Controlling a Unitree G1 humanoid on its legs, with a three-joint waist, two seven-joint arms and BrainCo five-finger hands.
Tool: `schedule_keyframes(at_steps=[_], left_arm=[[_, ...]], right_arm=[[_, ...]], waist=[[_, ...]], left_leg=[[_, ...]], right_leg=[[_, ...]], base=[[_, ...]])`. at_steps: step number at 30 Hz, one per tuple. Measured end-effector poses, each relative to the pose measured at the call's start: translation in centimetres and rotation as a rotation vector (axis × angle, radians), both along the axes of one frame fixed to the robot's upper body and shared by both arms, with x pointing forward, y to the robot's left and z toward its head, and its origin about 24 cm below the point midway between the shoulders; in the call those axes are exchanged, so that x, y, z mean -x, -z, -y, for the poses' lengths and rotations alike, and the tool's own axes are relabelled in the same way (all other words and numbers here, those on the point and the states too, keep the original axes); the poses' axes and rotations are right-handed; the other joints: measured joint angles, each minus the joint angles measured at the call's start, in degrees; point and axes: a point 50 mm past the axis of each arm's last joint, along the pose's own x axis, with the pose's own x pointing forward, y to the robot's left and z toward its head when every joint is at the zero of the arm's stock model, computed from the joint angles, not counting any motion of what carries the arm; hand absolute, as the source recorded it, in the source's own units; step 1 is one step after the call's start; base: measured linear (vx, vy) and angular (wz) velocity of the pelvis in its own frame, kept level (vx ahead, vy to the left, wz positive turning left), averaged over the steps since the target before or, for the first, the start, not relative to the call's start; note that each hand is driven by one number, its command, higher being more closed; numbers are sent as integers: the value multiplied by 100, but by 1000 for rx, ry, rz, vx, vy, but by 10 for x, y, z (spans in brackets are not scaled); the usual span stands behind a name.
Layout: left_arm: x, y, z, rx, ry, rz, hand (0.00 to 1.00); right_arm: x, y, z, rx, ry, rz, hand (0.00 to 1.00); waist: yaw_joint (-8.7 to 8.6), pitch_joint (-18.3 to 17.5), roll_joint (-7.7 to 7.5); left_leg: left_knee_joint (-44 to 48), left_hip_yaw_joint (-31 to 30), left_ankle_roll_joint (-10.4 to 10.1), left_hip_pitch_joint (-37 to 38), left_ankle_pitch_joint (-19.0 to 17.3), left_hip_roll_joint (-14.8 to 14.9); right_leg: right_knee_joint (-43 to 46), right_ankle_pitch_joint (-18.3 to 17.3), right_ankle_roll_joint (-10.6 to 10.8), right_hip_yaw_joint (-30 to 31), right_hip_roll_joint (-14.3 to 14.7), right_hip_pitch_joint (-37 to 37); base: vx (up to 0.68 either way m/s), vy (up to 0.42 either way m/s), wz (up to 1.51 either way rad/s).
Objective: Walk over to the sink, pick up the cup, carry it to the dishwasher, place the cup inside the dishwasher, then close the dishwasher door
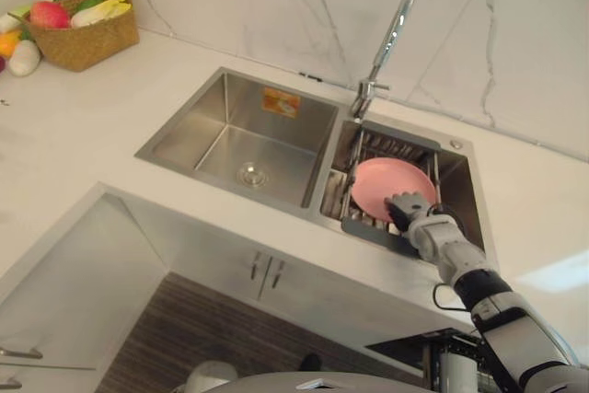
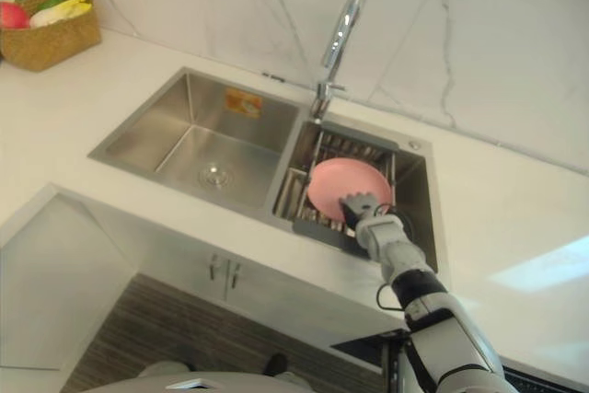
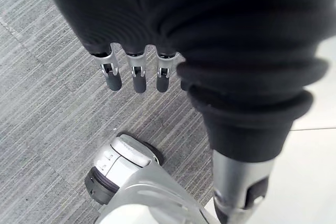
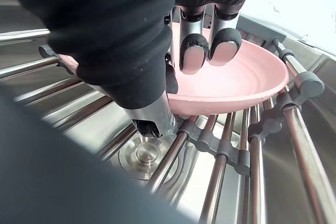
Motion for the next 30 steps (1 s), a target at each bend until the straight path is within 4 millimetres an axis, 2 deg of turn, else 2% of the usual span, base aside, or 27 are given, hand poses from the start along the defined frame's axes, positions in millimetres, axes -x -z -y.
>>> schedule_keyframes(at_steps=[8, 15, 21, 23, 27, 30], left_arm=[[-1, -1, 0, 3, 1, 4, 0], [-4, -2, 1, 9, -11, 26, 0], [-4, -2, 1, 11, -13, 26, 0], [-4, -2, 2, 12, -13, 27, 0], [-4, -2, 3, 14, -10, 26, 0], [-3, -1, 5, 19, 0, 22, 0]], right_arm=[[0, -2, 1, -19, 3, 27, 100], [0, -13, 12, -52, 8, 143, 100], [0, -18, 13, -73, -19, 218, 100], [0, -21, 15, -69, -21, 250, 100], [-2, -45, 31, -32, -11, 332, 100], [-2, -48, 35, -17, -8, 334, 100]], waist=[[8, 11, -6], [-6, 41, 26], [-34, 72, 73], [-42, 77, 81], [-42, 76, 95], [-55, 76, 95]], left_leg=[[0, 0, -1, -1, -1, 0], [0, 38, 3, 2, -2, 4], [0, 108, 5, -1, -5, 12], [1, 118, 7, -1, -7, 11], [2, 127, 9, 3, -9, 11], [4, 133, 9, 6, -8, 15]], right_leg=[[12, -1, 1, -1, 0, 2], [16, -1, 1, 28, 4, -12], [24, 8, 0, 129, 23, -65], [23, 10, 1, 141, 24, -72], [14, 12, 1, 150, 25, -77], [11, 15, -2, 150, 28, -77]], base=[[0, 0, 0], [0, 0, -1], [0, 4, -6], [0, 10, -2], [0, 0, 0], [0, 0, 0]])
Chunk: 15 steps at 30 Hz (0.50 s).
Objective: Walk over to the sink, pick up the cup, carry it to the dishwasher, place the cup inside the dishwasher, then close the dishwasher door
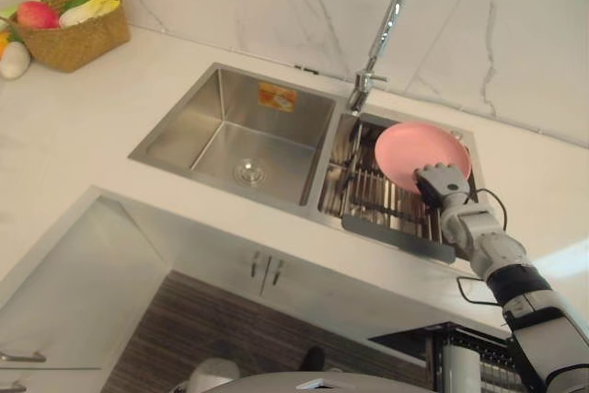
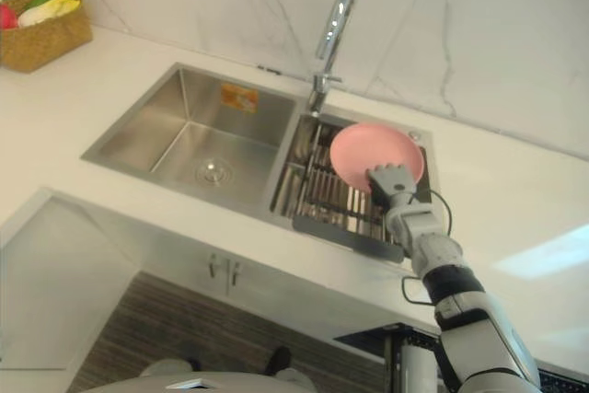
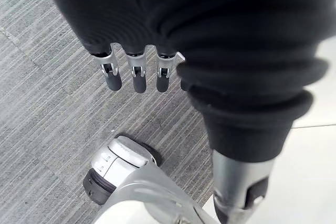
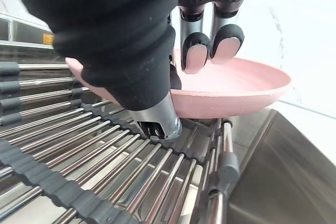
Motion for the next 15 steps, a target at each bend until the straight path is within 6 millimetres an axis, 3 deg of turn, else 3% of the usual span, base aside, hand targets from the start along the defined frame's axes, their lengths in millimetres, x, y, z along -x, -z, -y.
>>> schedule_keyframes(at_steps=[15], left_arm=[[0, 0, 2, 4, 13, -2, 0]], right_arm=[[0, 0, -1, -3, -13, -3, 100]], waist=[[-4, -6, 11]], left_leg=[[-2, 20, 0, 2, 1, 8]], right_leg=[[-12, 9, -11, 10, 8, -6]], base=[[0, 0, 0]])
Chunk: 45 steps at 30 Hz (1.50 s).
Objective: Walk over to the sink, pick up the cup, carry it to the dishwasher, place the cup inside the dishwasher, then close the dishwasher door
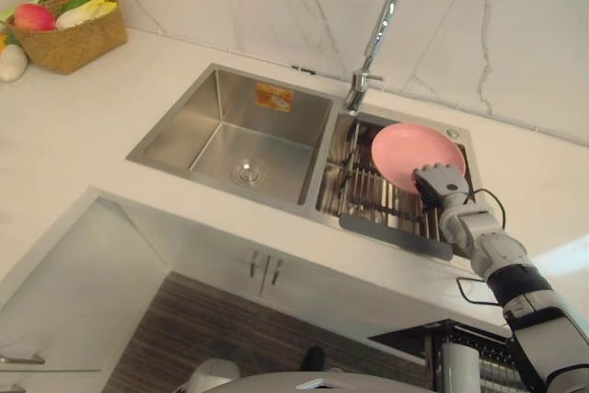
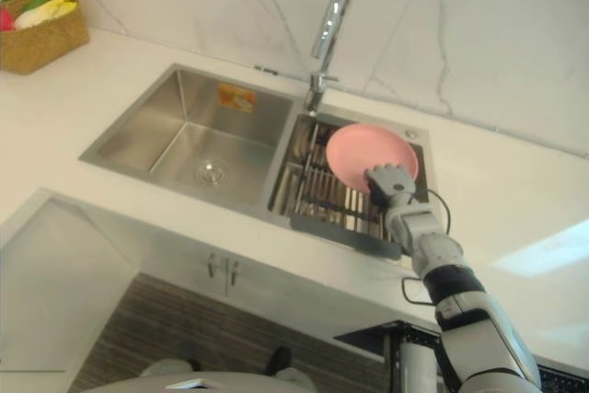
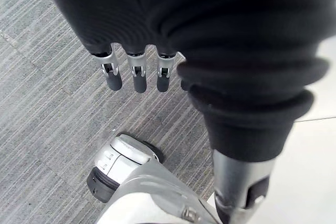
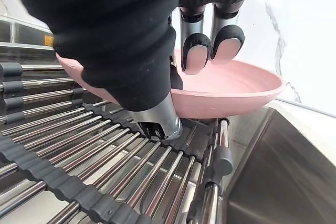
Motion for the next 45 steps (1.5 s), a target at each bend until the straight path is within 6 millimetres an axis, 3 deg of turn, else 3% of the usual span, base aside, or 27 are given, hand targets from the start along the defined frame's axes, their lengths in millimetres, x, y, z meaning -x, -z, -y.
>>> schedule_keyframes(at_steps=[7, 11, 14, 16, 23, 27, 31, 32, 33, 34, 35, 36, 38, 39, 40, 43, 45], left_arm=[[4, 0, 0, 4, -1, 0, 0], [11, 0, 1, 5, -7, -17, 0], [13, 1, 1, 6, -5, -22, 0], [14, 1, 0, 1, 1, -28, 0], [17, 0, -5, -24, 36, -48, 0], [18, -1, -11, -46, 60, -64, 0], [18, -3, -18, -60, 60, -85, 0], [20, -3, -20, -61, 59, -94, 0], [20, -3, -18, -58, 75, -99, 0], [19, -3, -18, -61, 94, -99, 0], [18, -3, -19, -66, 104, -97, 0], [15, -4, -21, -79, 122, -97, 0], [10, -6, -27, -112, 159, -96, 0], [2, -8, -33, -151, 198, -101, 0], [-6, -8, -35, -175, 219, -109, 0], [-12, -7, -30, -170, 250, -136, 0], [-13, -7, -29, -162, 251, -162, 0]], right_arm=[[-2, -4, -1, -68, 10, 23, 100], [-3, -18, 4, -100, 26, 97, 100], [3, -43, 22, -105, 62, 194, 100], [17, -54, 42, -85, 117, 248, 100], [54, -59, 81, -107, 265, 315, 100], [74, -50, 97, -123, 341, 314, 100], [95, -40, 110, -127, 406, 292, 100], [103, -39, 114, -122, 427, 289, 100], [106, -38, 114, -137, 436, 290, 100], [107, -36, 115, -149, 442, 289, 100], [107, -36, 115, -153, 444, 290, 100], [108, -36, 116, -162, 451, 290, 100], [109, -36, 117, -197, 463, 303, 100], [108, -37, 117, -234, 470, 316, 100], [105, -37, 115, -275, 471, 335, 100], [100, -36, 112, -343, 474, 354, 100], [99, -33, 111, -371, 480, 338, 100]], waist=[[2, -3, -6], [-154, -4, -3], [-293, -4, -4], [-422, -2, -16], [-687, 4, -148], [-850, -26, -260], [-1031, -76, -385], [-1082, -122, -385], [-1123, -152, -269], [-1121, -140, -157], [-1132, -149, -195], [-1159, -122, -118], [-1103, -180, -221], [-1077, -195, -346], [-1051, -213, -377], [-985, -144, -240], [-933, -130, -224]], left_leg=[[-4, 229, 1, 14, -3, 7], [4, 518, 11, 118, -59, 15], [78, 794, 47, 92, -131, -11], [166, 904, 48, 114, -209, -13], [620, 1494, 95, 119, -609, 43], [887, 1766, 114, 78, -821, 89], [1158, 1924, 199, 9, -1015, 118], [1210, 2001, 227, -35, -1051, 153], [1182, 2124, 256, -35, -1035, 284], [1172, 2248, 256, -55, -1026, 465], [1168, 2280, 242, -48, -1018, 543], [1122, 2391, 189, -50, -986, 646], [1097, 2567, 108, -99, -932, 708], [1140, 2667, 80, -180, -872, 647], [1180, 2734, 136, -303, -723, 672], [1117, 2751, 137, -307, -502, 685], [966, 2815, 23, -314, -581, 548]], right_leg=[[-3, 60, -14, 233, 29, -128], [-6, 112, -16, 504, 67, -179], [-7, 147, -4, 774, 72, -319], [12, 165, 24, 887, 83, -320], [35, 177, 54, 1268, 153, -416], [336, 176, 89, 1419, 163, -638], [648, -17, 36, 1536, 155, -812], [775, -265, -70, 1371, 137, -910], [992, -657, -255, 1048, 136, -967], [1494, -741, -398, 774, 117, -1137], [1779, -749, -399, 666, 114, -1156], [2196, -842, -433, 474, 101, -1113], [2349, -1000, -391, 402, 84, -979], [2075, -945, -417, 373, 145, -1019], [1609, -643, -501, 285, 276, -970], [448, 105, -426, 464, 503, -658], [25, 137, -315, 744, 522, -635]], base=[[0, 9, -14], [-19, 35, -42], [-34, 46, -46], [-10, 45, -29], [-16, 44, -44], [2, 43, -43], [-20, 47, -21], [-8, 46, -27], [15, 28, -49], [29, 16, -47], [41, -16, -48], [51, -30, -48], [72, -62, -59], [72, -125, -71], [58, -105, -72], [-6, -90, -71], [-9, -84, -70]])
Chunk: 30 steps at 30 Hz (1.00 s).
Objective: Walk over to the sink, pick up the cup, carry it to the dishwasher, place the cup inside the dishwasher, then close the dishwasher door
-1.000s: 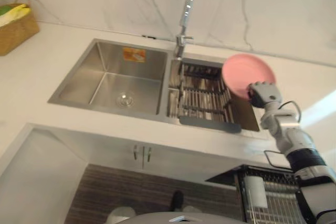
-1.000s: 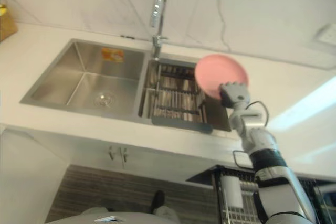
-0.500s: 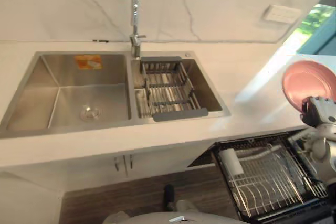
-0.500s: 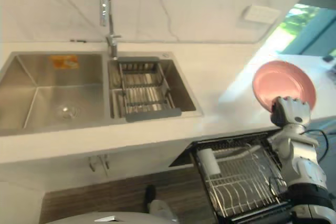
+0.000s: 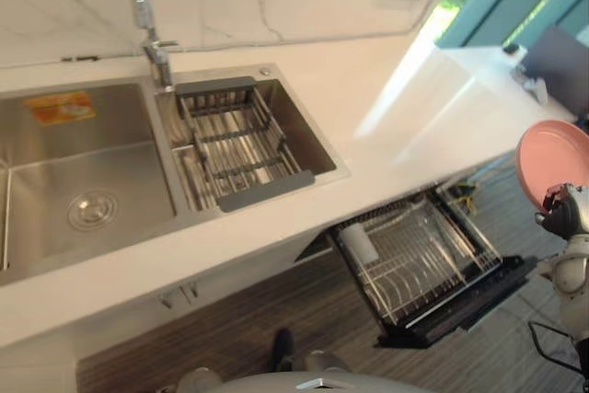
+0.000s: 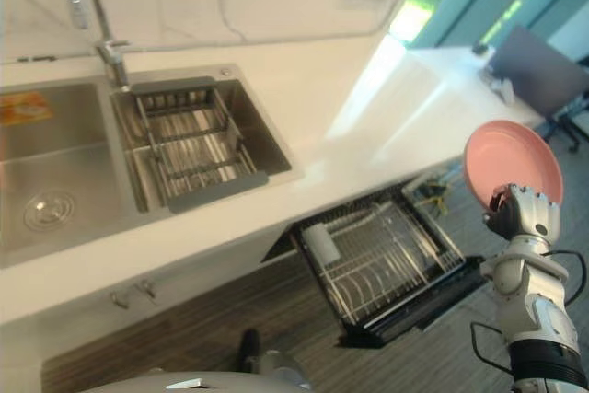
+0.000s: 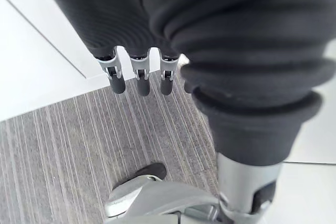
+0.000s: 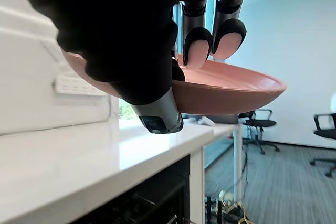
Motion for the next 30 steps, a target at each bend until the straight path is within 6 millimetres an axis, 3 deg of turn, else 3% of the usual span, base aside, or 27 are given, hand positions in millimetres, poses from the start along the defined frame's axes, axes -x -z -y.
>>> schedule_keyframes(at_steps=[4, 6, 7, 8, 9, 11, 13, 19, 27, 30], left_arm=[[-1, 1, 1, 7, -10, -40, 0], [1, 2, 5, 22, -18, -54, 0], [3, 4, 9, 33, -21, -60, 0], [4, 4, 9, 33, -22, -64, 0], [14, 3, 4, 20, -32, -89, 0], [12, 6, 10, 39, -34, -90, 0], [5, 6, 13, 43, -27, -56, 0], [2, 7, 16, 39, -15, -27, 0], [-2, 6, 15, 26, -31, -3, 0], [-13, 5, 16, 34, -36, 25, 0]], right_arm=[[0, 24, -8, -99, 16, -61, 100], [1, 36, -12, -150, 44, -77, 100], [3, 40, -12, -162, 63, -87, 100], [4, 42, -11, -167, 71, -93, 100], [5, 46, -12, -178, 86, -99, 100], [2, 43, -11, -184, 102, -84, 100], [-4, 39, -12, -188, 103, -70, 100], [-12, 35, -15, -204, 96, -83, 100], [-29, 26, -25, -197, 54, -73, 100], [-35, 16, -22, -195, 51, -80, 100]], waist=[[-38, 196, -45], [-2, 210, 235], [-23, 314, 369], [-29, 342, 343], [-16, 362, 165], [42, 397, 280], [19, 589, 515], [117, 780, 793], [79, 1188, 725], [108, 1392, 776]], left_leg=[[9, -95, -89, -129, -167, -2], [-290, -64, -9, -215, -34, 140], [-411, -119, -48, -225, 74, 203], [-415, -154, -63, -211, 103, 150], [-354, -204, -83, -261, 151, -116], [-259, -330, -6, -481, 255, -113], [-154, -551, 23, -706, 297, -140], [-157, -810, 68, -814, 353, -237], [-72, -1014, 171, -1202, 454, -420], [5, -1251, 231, -1391, 493, -503]], right_leg=[[-42, -190, 34, 144, 36, -171], [10, -785, 618, -82, 110, -276], [468, -746, 93, -145, 64, -338], [555, -708, 64, -133, -37, -278], [325, -600, 288, -112, -388, -70], [105, -336, 278, -165, -362, -104], [14, -226, 255, -310, -371, -164], [9, -186, 268, -345, -423, -223], [-30, -100, 294, -485, -621, -483], [-24, -14, 319, -643, -692, -545]], base=[[-142, -43, -22], [-164, -30, -3], [-39, 26, 17], [36, 41, 23], [52, 15, 8], [28, -9, 13], [-38, 2, 29], [-55, 33, 8], [-70, 67, 14], [-22, 59, 30]])
